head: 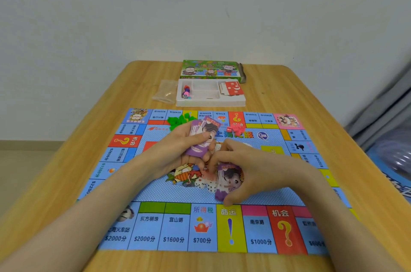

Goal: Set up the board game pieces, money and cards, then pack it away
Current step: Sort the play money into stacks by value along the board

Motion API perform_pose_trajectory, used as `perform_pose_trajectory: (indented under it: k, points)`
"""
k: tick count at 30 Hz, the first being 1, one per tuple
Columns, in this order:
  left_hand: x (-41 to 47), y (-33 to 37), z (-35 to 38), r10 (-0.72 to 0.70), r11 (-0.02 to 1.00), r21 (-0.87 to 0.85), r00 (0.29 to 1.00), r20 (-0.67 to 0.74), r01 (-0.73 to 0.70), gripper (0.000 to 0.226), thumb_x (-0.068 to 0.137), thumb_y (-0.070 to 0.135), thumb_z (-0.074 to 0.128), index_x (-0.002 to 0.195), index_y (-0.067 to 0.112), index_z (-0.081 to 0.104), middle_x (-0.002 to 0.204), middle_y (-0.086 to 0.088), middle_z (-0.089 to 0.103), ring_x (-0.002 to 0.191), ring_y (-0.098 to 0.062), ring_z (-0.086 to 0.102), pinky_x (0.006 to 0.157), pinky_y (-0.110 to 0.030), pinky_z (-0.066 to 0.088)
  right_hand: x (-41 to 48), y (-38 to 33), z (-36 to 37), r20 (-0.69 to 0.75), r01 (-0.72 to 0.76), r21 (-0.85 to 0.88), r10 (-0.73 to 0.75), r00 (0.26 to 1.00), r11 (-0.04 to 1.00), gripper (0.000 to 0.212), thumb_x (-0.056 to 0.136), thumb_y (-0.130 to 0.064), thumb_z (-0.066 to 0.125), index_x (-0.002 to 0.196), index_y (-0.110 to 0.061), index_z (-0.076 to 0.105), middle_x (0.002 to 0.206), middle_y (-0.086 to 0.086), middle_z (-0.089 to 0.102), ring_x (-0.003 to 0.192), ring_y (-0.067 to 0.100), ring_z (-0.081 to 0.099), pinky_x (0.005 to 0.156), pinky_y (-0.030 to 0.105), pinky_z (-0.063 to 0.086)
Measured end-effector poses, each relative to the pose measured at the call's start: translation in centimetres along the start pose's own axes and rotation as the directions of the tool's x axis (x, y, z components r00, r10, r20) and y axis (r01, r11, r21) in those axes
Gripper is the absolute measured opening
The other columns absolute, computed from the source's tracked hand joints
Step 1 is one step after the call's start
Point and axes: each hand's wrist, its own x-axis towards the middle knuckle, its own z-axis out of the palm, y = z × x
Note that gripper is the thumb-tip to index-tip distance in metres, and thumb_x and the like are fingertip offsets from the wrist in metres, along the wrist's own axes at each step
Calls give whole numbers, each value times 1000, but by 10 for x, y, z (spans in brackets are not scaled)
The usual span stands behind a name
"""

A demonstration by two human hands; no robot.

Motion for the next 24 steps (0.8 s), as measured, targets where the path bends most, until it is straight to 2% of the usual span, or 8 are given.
perform_pose_trajectory:
  k: [4, 7, 9, 14, 18, 19, 21, 24]
  points:
    - [0, 0, -1, 0, 1000, -6, 1000, 9, 0, 22, 92, 11, 51, 114, 8, 50, 68, -5, 60, 51, -14, 56, 42, -21, 48, -4, 2, -2, 12, -8, 14, 8, 1000, 1000, 59, 67, -40, 82, 114, -44, 45, 115, -12, 30, 103, 5, 40, 81, 18, 41]
    - [0, 0, -1, -1, 1000, -3, 1000, 12, 1, 20, 93, 10, 50, 114, 8, 50, 68, -5, 60, 52, -14, 56, 42, -21, 48, -5, 3, -4, 25, -25, -2, 25, 999, 1000, 62, 68, -39, 81, 116, -44, 42, 116, -10, 30, 104, 6, 40, 84, 23, 45]
    - [0, 0, -1, -1, 1000, -4, 1000, 14, 1, 19, 94, 10, 49, 113, 8, 50, 69, -6, 60, 52, -15, 56, 42, -22, 48, -6, 3, -4, 24, -32, -16, 32, 999, 999, 61, 69, -39, 80, 116, -43, 41, 112, -9, 33, 101, 6, 42, 83, 25, 45]
    - [-1, 0, -1, 1, 1000, 6, 1000, 15, -1, 20, 93, 10, 50, 113, 8, 50, 69, -6, 60, 52, -15, 55, 42, -22, 48, -5, 3, -4, -7, -44, -34, 44, 999, 998, 60, 69, -43, 79, 112, -42, 39, 98, -17, 39, 88, 0, 43, 74, 20, 40]
    - [0, 0, 0, 0, 1000, 5, 1000, 11, 0, 22, 92, 11, 51, 114, 8, 50, 68, -6, 60, 52, -14, 55, 42, -22, 48, -4, 4, -1, -57, -55, -53, 52, 997, 997, 64, 65, -47, 80, 113, -42, 38, 108, -13, 36, 101, 6, 42, 84, 25, 43]
    - [0, 0, 0, 0, 1000, 4, 1000, 11, 0, 22, 92, 11, 51, 114, 8, 50, 68, -6, 60, 51, -14, 56, 42, -22, 48, -3, 3, 0, -66, -44, -67, 39, 997, 997, 65, 65, -48, 80, 115, -42, 40, 111, -12, 33, 103, 7, 40, 84, 23, 42]
    - [0, 0, 0, -1, 1000, -1, 1000, 8, 1, 23, 92, 10, 50, 115, 8, 50, 68, -6, 60, 51, -14, 56, 41, -22, 48, -3, 1, 1, -59, -2, -79, -3, 998, 997, 59, 67, -46, 80, 114, -43, 44, 113, -12, 31, 104, 6, 37, 79, 14, 37]
    - [0, 0, 0, -4, 1000, -5, 1000, 3, 4, 24, 93, 10, 50, 116, 7, 50, 69, -7, 60, 50, -14, 56, 41, -22, 48, -2, -3, 1, -24, 56, -64, -58, 998, 996, 44, 73, -41, 76, 110, -43, 52, 113, -11, 33, 105, 7, 37, 85, 19, 39]
